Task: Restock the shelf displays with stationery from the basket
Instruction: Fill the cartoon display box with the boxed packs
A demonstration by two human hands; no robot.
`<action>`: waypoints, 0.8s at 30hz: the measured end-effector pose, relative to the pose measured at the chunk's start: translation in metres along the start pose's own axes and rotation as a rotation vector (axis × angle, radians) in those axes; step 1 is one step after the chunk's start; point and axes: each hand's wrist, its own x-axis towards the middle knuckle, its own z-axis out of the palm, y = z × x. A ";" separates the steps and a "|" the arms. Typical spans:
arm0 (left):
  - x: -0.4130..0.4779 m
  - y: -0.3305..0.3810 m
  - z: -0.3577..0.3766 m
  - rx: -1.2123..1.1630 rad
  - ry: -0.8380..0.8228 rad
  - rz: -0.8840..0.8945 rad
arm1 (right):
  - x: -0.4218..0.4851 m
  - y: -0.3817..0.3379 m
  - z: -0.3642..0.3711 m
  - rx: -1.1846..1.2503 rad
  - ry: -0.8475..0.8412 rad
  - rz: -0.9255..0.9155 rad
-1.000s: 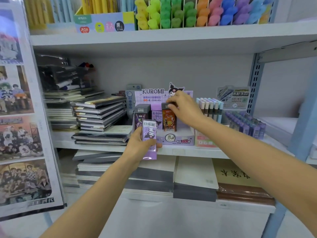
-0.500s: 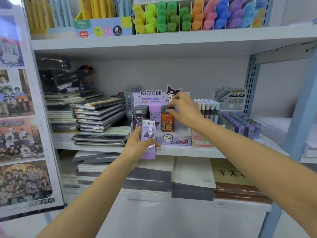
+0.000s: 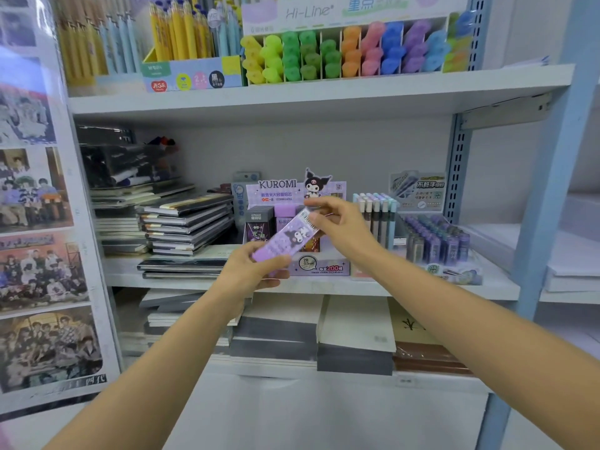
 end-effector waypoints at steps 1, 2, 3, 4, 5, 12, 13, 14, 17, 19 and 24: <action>-0.001 0.001 -0.002 -0.046 0.009 -0.012 | -0.002 0.001 -0.003 0.018 0.039 -0.009; -0.002 0.002 -0.002 -0.110 0.011 -0.015 | -0.004 0.001 -0.004 0.028 0.070 -0.017; -0.003 0.002 -0.001 -0.177 0.018 -0.011 | -0.006 0.001 -0.006 0.033 0.090 -0.018; -0.004 0.003 0.000 -0.233 0.039 0.004 | -0.008 0.001 -0.006 0.040 0.101 -0.007; -0.004 0.005 0.002 -0.282 0.079 0.027 | -0.011 0.002 -0.007 0.052 0.100 0.017; -0.001 0.011 0.010 -0.343 0.364 0.152 | -0.027 0.007 -0.008 -0.005 -0.156 0.138; -0.002 0.010 0.011 -0.272 0.338 0.165 | -0.027 0.006 -0.008 -0.024 -0.116 0.077; -0.003 0.008 0.013 -0.191 0.301 0.181 | -0.025 0.004 -0.008 -0.018 -0.091 0.025; -0.005 0.003 0.020 -0.015 0.198 0.227 | -0.019 -0.003 -0.006 -0.010 -0.175 -0.032; -0.004 0.001 0.023 0.031 0.156 0.254 | -0.016 -0.003 -0.003 -0.133 -0.246 -0.057; 0.001 -0.017 0.012 0.518 0.140 0.406 | -0.002 0.000 -0.002 -0.228 -0.056 -0.069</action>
